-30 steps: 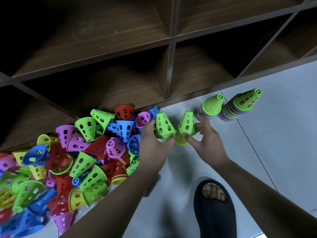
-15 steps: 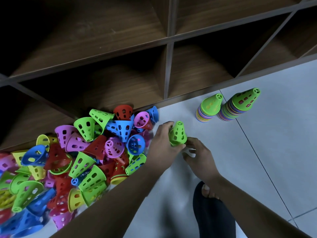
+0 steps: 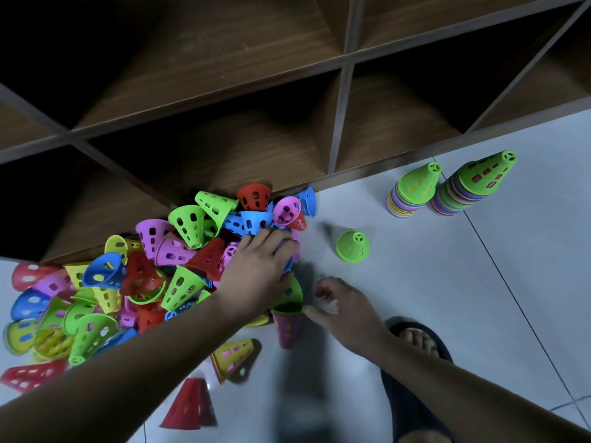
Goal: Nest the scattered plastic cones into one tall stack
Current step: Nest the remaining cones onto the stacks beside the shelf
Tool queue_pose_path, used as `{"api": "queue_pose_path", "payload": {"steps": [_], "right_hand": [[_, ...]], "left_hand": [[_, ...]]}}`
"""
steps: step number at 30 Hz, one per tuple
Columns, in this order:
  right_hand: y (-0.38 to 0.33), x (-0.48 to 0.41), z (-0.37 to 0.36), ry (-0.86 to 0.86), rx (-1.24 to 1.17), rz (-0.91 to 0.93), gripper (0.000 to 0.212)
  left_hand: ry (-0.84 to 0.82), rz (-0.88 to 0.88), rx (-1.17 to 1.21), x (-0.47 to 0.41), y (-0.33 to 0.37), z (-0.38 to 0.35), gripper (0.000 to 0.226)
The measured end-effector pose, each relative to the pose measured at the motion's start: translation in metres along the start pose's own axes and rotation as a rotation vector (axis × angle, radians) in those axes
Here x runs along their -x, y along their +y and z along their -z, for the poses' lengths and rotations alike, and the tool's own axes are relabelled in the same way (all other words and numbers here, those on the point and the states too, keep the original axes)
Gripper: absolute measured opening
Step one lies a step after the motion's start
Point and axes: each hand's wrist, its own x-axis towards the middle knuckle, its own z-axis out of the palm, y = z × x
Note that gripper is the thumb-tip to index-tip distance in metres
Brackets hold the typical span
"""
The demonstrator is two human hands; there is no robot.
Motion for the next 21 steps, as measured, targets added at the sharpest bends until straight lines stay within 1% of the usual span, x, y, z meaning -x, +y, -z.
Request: {"api": "queue_pose_path", "payload": {"steps": [2,4,6,9,12,15,19,21], "right_hand": [[-0.004,0.004,-0.014,-0.013,0.078,0.073,0.047],[-0.006,0.006,-0.024,-0.023,0.133,0.076,0.047],[-0.008,0.007,-0.03,-0.037,0.166,0.081,0.044],[-0.011,0.006,-0.031,-0.065,0.213,0.142,0.031],[-0.009,0.008,-0.03,-0.089,0.269,0.211,0.019],[-0.008,0.007,-0.029,-0.119,0.266,0.236,0.009],[-0.009,0.005,-0.021,-0.105,0.22,0.213,0.008],[-0.007,0.006,-0.013,-0.085,0.194,0.186,0.008]], "left_hand": [[-0.001,-0.075,-0.031,0.015,-0.009,0.005,0.049],[-0.001,-0.136,-0.043,0.033,-0.013,0.005,0.047],[-0.008,-0.143,-0.032,0.05,-0.014,0.0,0.046],[-0.021,-0.064,-0.004,0.067,-0.01,-0.009,0.051],[-0.102,0.026,-0.031,0.075,-0.002,-0.021,0.059],[-0.178,0.101,-0.08,0.081,0.002,-0.033,0.059],[-0.172,0.167,-0.085,0.083,0.003,-0.042,0.061],[-0.133,0.195,-0.06,0.08,0.005,-0.042,0.053]]}}
